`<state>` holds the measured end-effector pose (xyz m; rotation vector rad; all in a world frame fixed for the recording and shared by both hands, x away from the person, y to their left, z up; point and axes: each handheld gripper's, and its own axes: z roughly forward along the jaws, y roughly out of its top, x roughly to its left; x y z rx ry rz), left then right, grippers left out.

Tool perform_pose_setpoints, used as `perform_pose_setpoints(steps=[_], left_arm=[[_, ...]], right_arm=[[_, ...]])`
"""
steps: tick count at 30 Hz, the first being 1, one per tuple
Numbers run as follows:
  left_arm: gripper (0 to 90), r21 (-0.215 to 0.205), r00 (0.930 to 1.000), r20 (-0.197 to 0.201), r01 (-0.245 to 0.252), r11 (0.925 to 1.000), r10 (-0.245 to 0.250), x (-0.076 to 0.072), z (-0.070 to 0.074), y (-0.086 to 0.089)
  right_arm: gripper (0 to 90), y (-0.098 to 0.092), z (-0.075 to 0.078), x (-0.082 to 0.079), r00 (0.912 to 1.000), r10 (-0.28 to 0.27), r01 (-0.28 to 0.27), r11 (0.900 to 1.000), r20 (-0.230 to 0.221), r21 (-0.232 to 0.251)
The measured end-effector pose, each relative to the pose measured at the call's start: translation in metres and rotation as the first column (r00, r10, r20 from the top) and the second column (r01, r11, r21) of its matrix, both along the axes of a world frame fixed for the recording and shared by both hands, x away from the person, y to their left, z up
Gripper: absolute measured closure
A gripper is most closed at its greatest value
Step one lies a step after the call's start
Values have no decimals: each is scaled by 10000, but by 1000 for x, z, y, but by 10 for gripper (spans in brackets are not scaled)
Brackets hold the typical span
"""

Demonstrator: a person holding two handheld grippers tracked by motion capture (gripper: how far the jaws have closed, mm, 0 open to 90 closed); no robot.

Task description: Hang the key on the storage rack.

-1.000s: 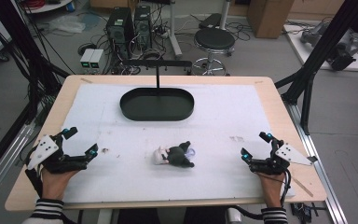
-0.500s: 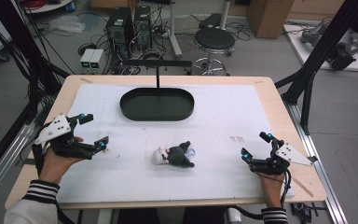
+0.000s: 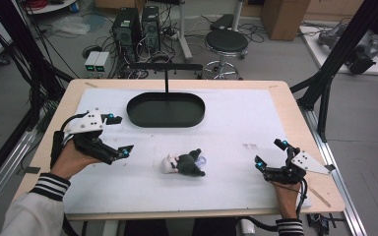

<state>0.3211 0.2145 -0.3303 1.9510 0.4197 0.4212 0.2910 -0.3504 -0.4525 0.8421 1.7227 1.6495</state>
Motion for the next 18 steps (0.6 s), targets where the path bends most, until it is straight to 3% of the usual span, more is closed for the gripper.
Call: perform_pose_setpoints(steps=[4,8,11,13,16,18], left_arm=[[17,674,9989,-173,439,9968,-429,8,1,-15],[17,897,9969,-366,726,9933,-695,12,2,-23],[17,1626,9951,-344,969,9819,-925,15,3,-37],[17,1708,9941,-428,1052,9797,-993,16,4,-40],[17,2203,9895,-506,1435,9648,-1356,18,5,-52],[17,2305,9890,-508,1468,9619,-1387,18,5,-55]], right_arm=[[3,0,0,0,10000,2,-2,10000,4,-2],[3,0,0,0,10000,-4,4,10000,-11,8],[3,0,0,0,10000,-3,3,10000,-31,3],[3,0,0,0,10000,-3,3,10000,-24,-3],[3,0,0,0,10000,-5,5,10000,-26,-4],[3,0,0,0,10000,1,-1,10000,-33,5]])
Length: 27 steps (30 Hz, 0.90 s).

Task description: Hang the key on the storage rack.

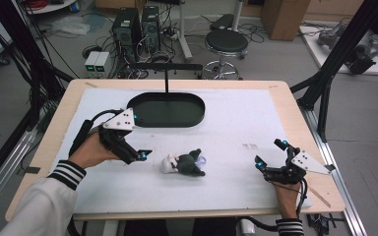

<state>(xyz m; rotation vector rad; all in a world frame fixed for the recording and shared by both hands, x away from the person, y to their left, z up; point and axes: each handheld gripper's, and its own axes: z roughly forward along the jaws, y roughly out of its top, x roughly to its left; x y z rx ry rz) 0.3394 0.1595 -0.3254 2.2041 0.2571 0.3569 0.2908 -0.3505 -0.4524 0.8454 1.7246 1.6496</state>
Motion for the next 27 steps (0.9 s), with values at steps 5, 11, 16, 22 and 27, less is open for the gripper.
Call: perform_pose_setpoints(steps=[5,11,16,22,27], left_arm=[[17,568,9992,-262,324,9979,-309,4,-2,-11],[17,992,9973,-451,620,9931,-578,8,-5,-24],[17,1376,9948,-688,844,9869,-754,10,-12,-34],[17,2063,9902,-958,1194,9712,-1014,10,-23,-48],[17,2373,9875,-1188,1293,9628,-1033,11,-30,-61]], right_arm=[[3,0,0,0,10000,-6,6,10000,23,-6],[3,0,0,0,10000,6,-6,10000,69,-48],[3,0,0,1,9999,-16,17,10000,106,-69],[3,0,0,0,10000,-5,6,10000,73,-57],[3,0,0,0,10000,0,1,10000,64,-64]])
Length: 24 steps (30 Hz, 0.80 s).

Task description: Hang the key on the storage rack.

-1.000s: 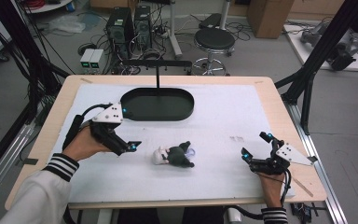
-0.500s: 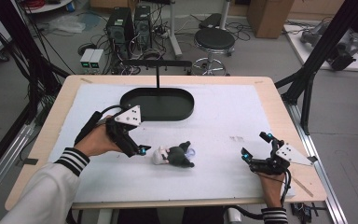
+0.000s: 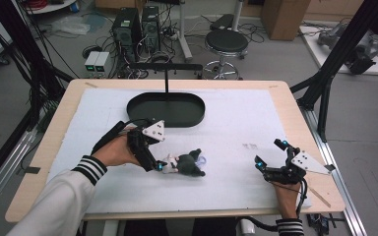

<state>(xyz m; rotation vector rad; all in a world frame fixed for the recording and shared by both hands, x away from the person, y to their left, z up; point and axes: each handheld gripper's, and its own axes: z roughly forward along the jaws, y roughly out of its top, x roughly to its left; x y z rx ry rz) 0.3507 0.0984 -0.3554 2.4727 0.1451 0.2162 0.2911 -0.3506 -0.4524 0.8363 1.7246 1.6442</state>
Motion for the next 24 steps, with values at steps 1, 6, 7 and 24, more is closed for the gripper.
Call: perform_pose_setpoints(steps=[1,6,7,24], left_arm=[[17,101,10000,-3,23,9999,-23,0,-1,-2],[17,449,9998,-190,54,9990,-46,1,-11,-9],[17,449,9998,-190,54,9990,-46,1,-11,-9],[85,1535,9967,-764,374,9874,-259,2,-38,-29]], right_arm=[[3,0,0,0,10000,-4,4,10000,2,-6],[3,0,0,0,10000,1,-1,10000,5,-1],[3,0,0,0,10000,-2,2,10000,0,2],[3,0,0,0,10000,9,-9,10000,-20,15]])
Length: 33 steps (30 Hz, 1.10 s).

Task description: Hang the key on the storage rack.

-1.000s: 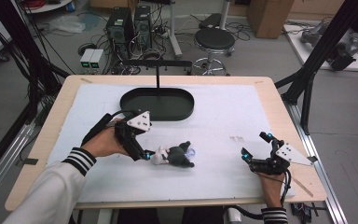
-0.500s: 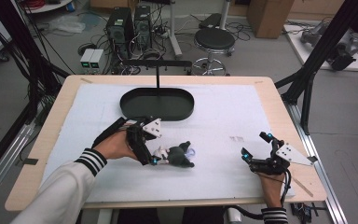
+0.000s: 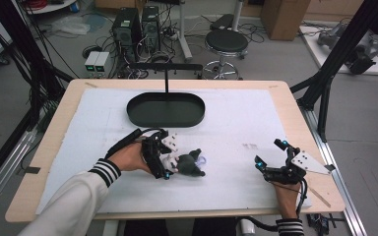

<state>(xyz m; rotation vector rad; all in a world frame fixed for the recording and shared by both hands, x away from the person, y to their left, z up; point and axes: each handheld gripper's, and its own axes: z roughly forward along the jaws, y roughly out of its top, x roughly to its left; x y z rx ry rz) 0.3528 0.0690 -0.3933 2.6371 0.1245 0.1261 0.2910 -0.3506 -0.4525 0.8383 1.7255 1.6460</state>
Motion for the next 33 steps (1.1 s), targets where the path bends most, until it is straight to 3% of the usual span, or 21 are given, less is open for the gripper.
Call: perform_pose_setpoints(steps=[7,14,21,28,33], left_arm=[[123,409,9998,-140,116,9991,-110,0,-6,-5],[177,519,9996,-246,124,9986,-111,0,-6,-5],[286,731,9995,-296,142,9972,-121,0,-8,-7],[410,556,9990,-445,106,9984,-81,0,-4,-11],[463,901,9993,-364,83,9959,-50,0,-6,-13]], right_arm=[[4,0,0,0,10000,-8,8,10000,26,-3],[4,0,0,0,10000,2,-2,10000,26,10],[3,0,0,0,10000,-3,3,10000,36,-3],[3,0,0,0,10000,2,-1,10000,-11,27],[4,0,0,0,10000,1,-1,10000,19,5]])
